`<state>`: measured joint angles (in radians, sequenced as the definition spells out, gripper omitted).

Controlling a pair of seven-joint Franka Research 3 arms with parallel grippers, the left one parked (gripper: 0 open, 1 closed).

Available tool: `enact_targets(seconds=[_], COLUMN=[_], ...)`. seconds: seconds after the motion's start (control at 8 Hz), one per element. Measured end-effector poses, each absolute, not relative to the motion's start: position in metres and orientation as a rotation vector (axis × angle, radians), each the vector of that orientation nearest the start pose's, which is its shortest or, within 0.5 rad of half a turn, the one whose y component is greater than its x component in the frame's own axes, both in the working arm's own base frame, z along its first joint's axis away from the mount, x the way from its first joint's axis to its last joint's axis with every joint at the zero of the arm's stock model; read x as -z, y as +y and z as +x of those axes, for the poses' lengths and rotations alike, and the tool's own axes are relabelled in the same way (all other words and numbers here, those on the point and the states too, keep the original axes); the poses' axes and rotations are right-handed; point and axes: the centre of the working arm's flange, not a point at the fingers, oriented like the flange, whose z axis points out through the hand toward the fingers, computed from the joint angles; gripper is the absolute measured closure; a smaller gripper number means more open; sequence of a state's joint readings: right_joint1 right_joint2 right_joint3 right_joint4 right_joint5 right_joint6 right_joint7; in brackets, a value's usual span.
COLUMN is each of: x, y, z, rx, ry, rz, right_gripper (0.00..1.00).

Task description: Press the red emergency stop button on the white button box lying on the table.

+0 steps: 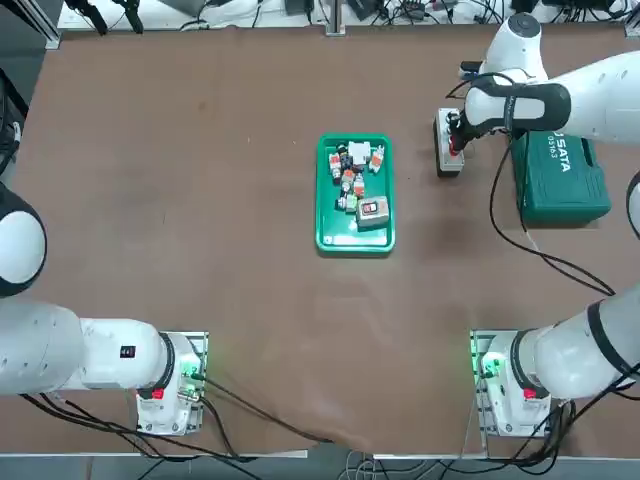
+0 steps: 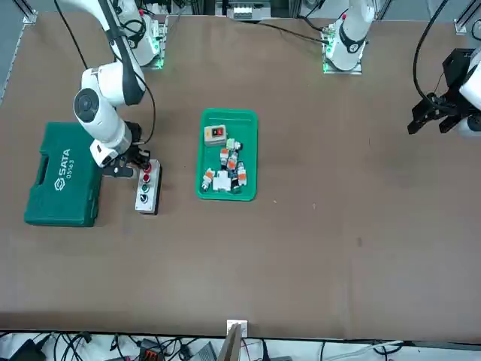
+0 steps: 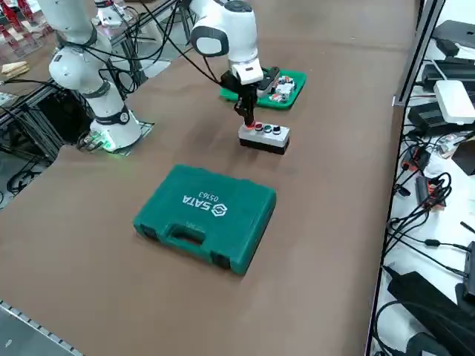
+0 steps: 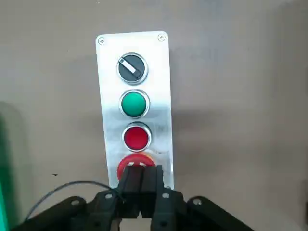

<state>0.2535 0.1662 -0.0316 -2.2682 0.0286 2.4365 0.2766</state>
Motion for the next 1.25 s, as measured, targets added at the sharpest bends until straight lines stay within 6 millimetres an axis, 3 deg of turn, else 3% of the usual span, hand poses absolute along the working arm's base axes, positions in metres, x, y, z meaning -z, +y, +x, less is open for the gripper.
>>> enact_targets(seconds=[1.25], x=[-0.2769], y=[0.1199], z=[0.5228], rx=[0.001], ry=[0.116], rz=[-3.127], right_gripper=[0.98])
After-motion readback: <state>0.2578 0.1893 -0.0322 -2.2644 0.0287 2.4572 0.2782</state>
